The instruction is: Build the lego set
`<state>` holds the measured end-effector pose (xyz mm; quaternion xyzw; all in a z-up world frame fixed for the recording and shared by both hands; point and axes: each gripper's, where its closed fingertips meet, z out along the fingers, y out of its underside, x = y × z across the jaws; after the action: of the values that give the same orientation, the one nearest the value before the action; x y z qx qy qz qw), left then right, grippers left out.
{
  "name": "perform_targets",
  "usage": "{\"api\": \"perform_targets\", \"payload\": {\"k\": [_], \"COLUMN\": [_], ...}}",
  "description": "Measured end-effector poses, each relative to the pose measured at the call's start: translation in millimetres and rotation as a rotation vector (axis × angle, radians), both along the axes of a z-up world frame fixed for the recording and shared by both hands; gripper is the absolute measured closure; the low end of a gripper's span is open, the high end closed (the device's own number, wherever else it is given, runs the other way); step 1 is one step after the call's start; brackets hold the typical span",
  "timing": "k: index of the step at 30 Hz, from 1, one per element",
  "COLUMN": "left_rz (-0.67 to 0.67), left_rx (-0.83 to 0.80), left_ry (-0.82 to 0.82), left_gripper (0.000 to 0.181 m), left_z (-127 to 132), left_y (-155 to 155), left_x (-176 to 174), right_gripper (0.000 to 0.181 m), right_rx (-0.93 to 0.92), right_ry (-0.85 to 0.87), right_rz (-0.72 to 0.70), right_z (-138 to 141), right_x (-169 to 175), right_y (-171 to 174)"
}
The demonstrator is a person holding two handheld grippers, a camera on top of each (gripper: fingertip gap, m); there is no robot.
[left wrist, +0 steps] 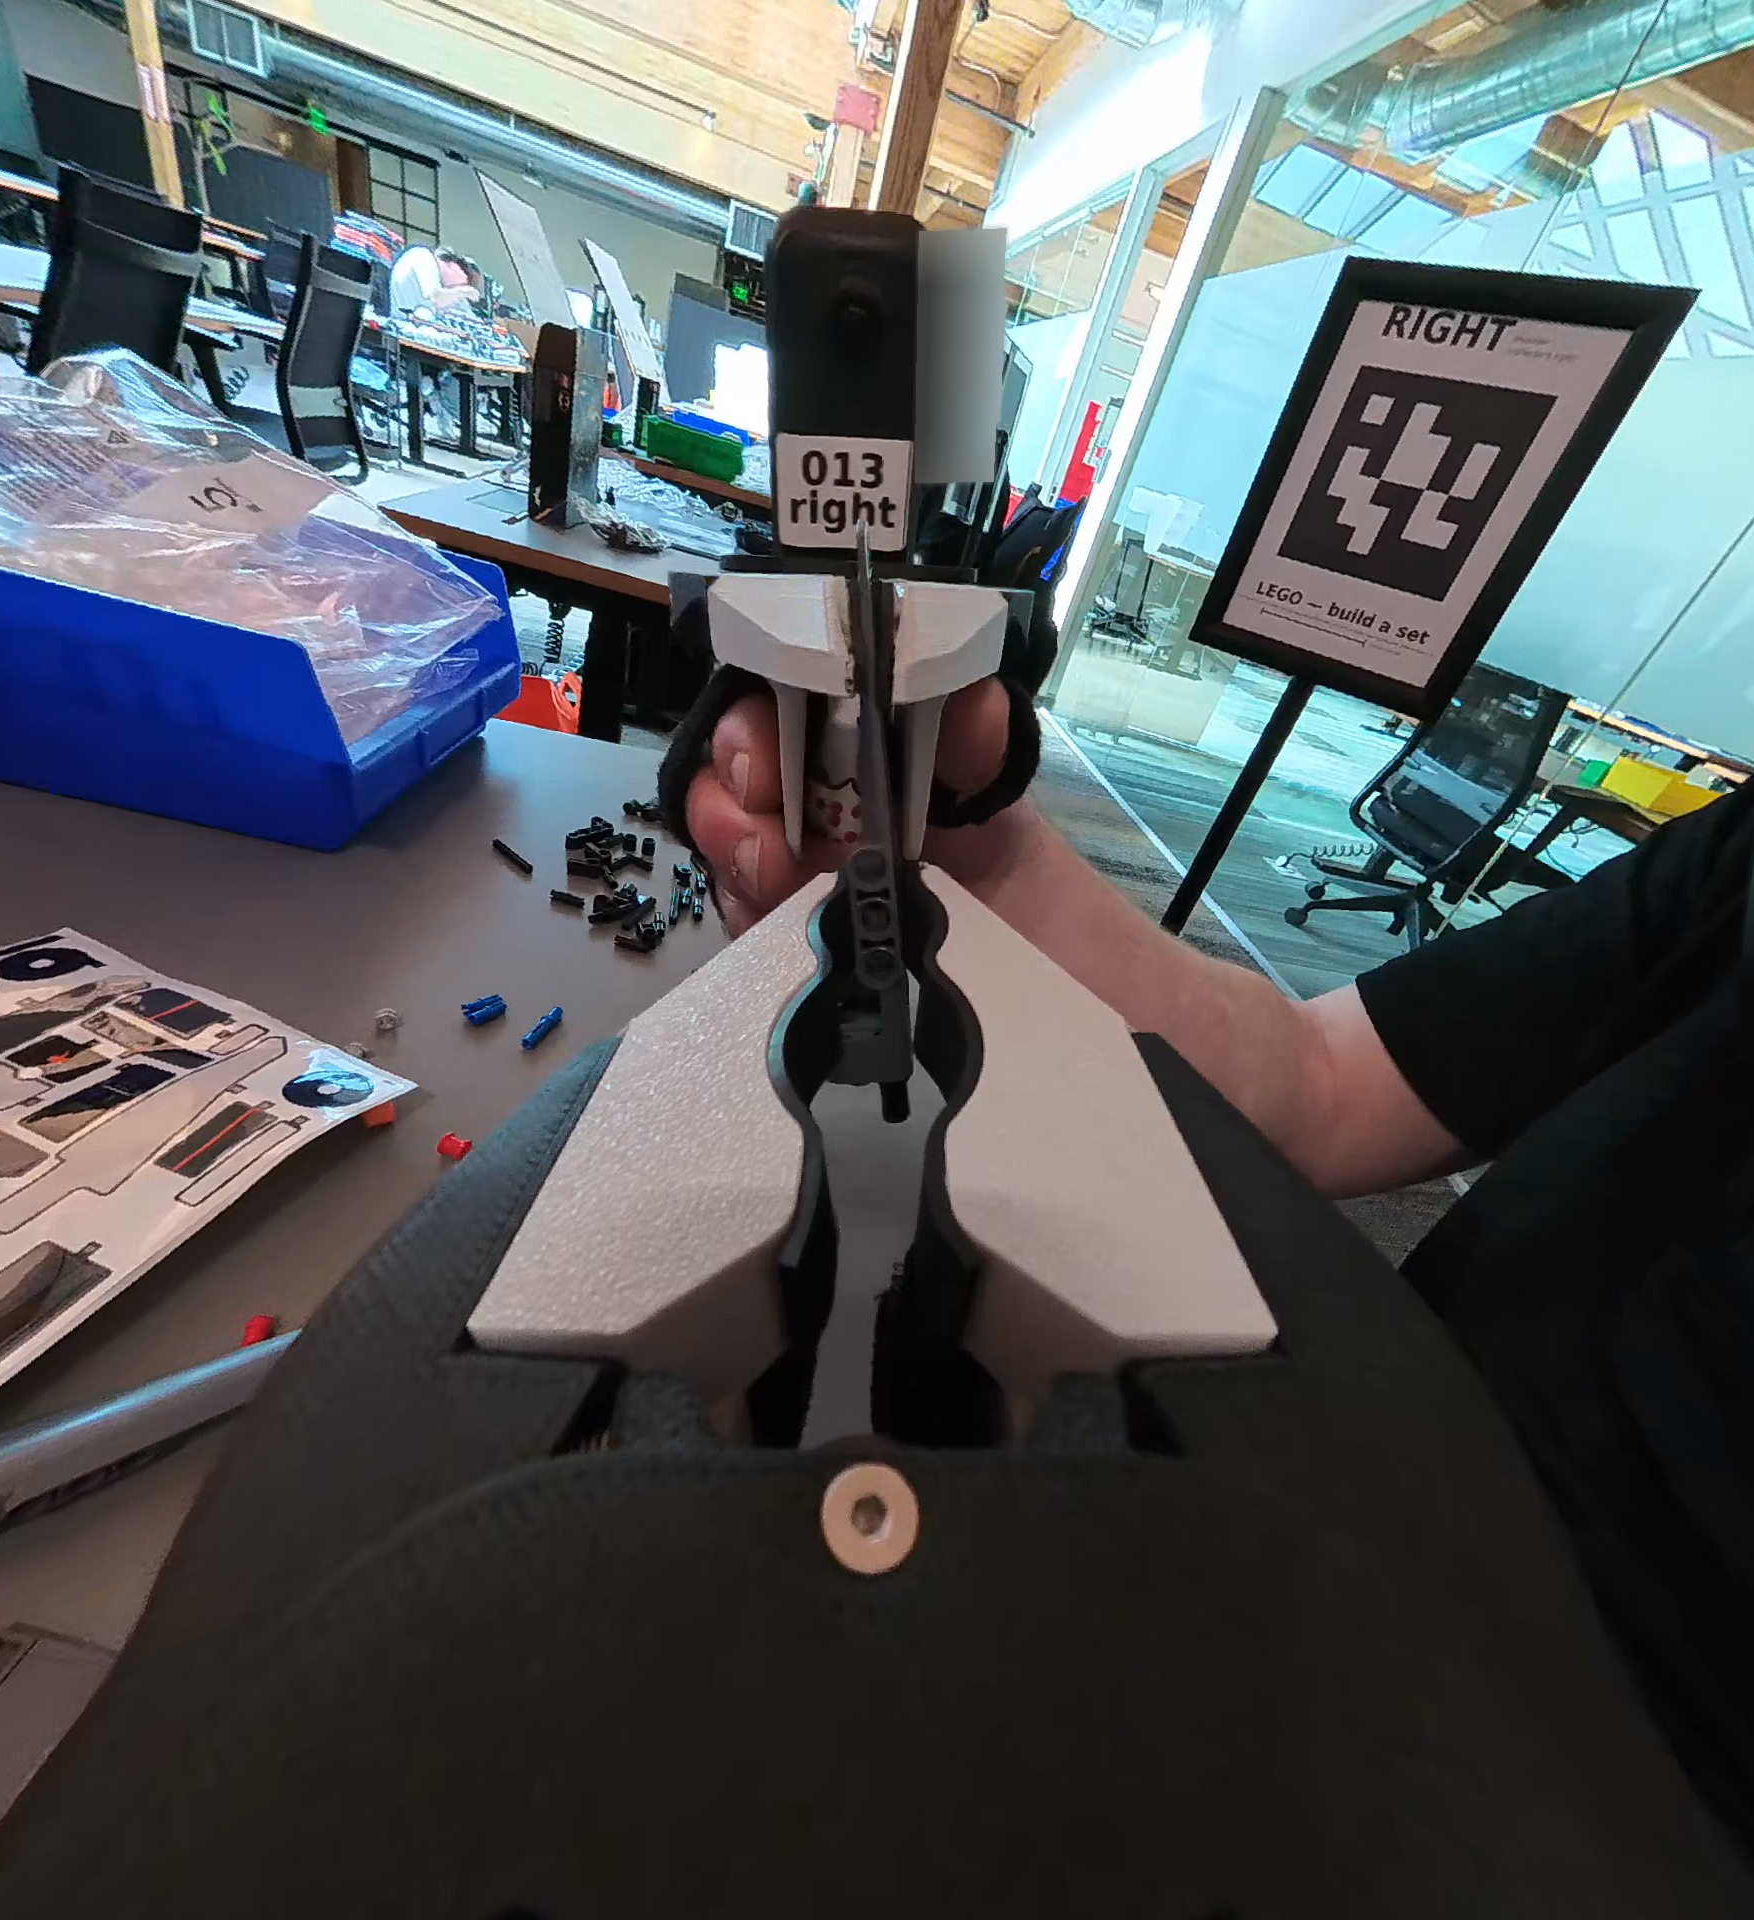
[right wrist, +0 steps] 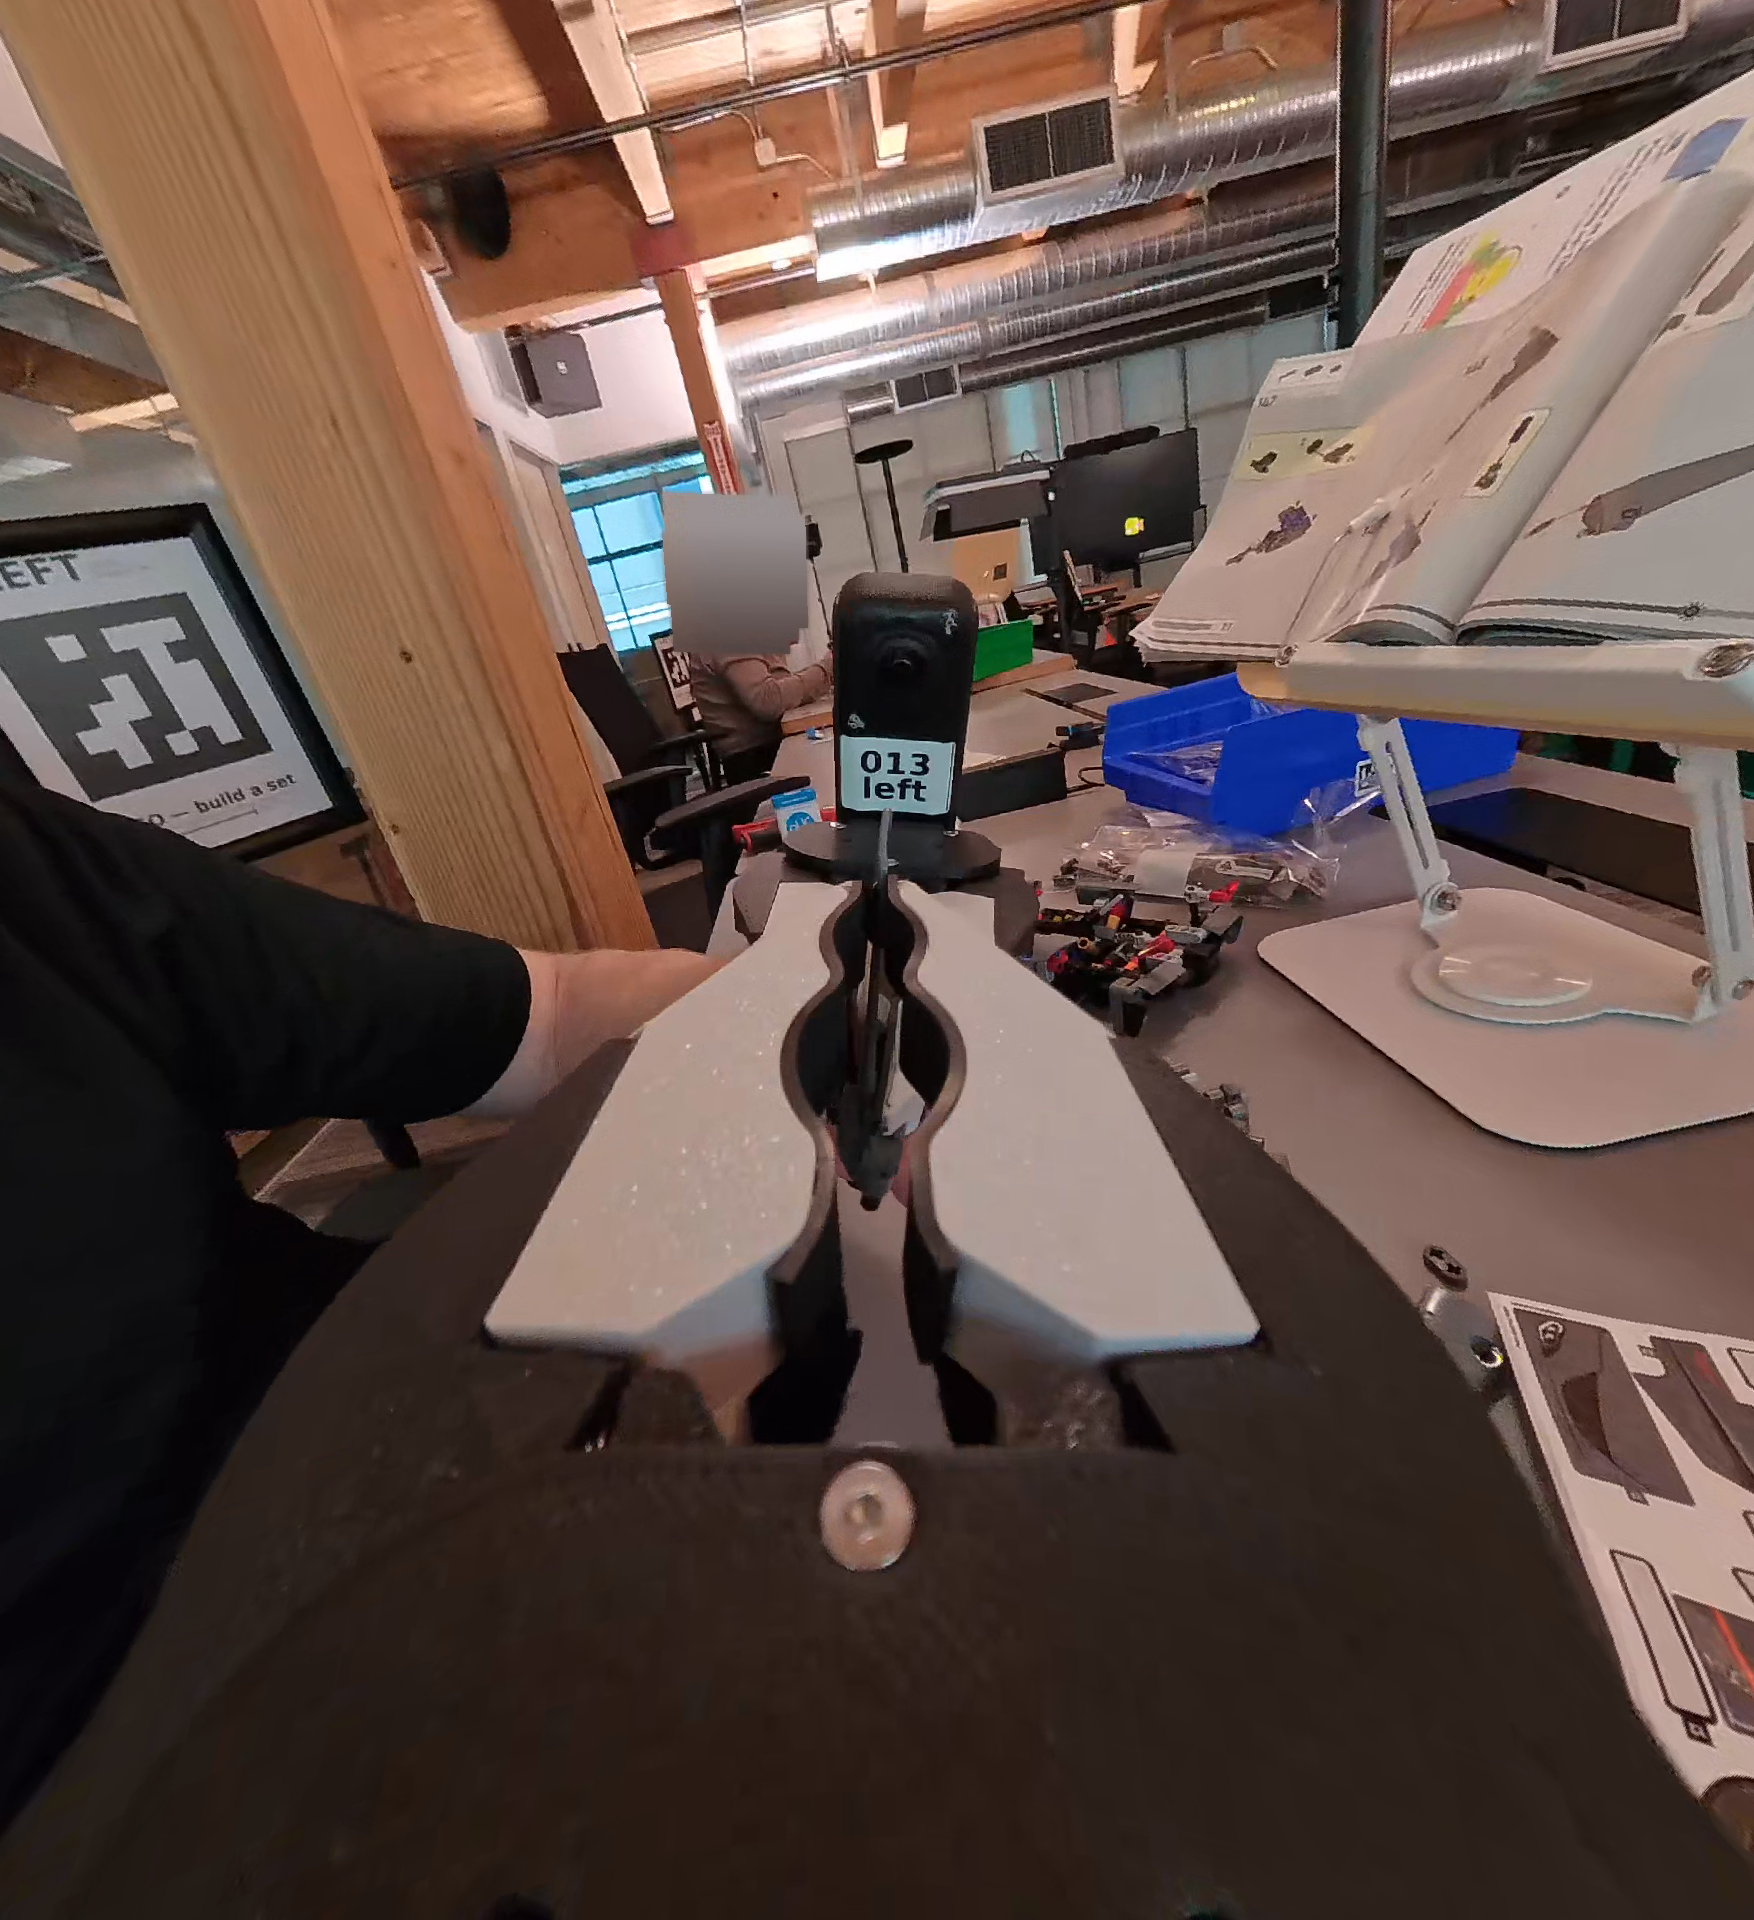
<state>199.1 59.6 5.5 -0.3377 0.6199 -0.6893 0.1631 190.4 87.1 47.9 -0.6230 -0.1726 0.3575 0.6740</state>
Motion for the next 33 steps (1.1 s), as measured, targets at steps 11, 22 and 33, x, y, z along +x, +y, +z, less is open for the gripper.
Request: {"api": "perform_targets", "payload": {"k": [11,22,33], "left_rz": [0.016,0.027,0.171], "left_rx": [0.02,-0.139,-0.007], "left_ry": [0.012,-0.077,-0.104], "left_gripper": [0.176,0.177,0.144], "left_z": [-7.6,14.2,21.5], "left_y": [1.2,13.7,38.4], "left_x": [1.3,1.5,9.4], "right_gripper": [0.181,0.167,0.181], "right_rx": [0.131,-0.04,-0.13], "right_ry": [0.222,0.057,-0.034], "right_rz": [-0.029,-0.008,0.012], "right_z": [61.9,-10.8,-15.8], "right_x": [42.3,2.0,10.2], "right_y": [-9.9,10.5,7.1]}}
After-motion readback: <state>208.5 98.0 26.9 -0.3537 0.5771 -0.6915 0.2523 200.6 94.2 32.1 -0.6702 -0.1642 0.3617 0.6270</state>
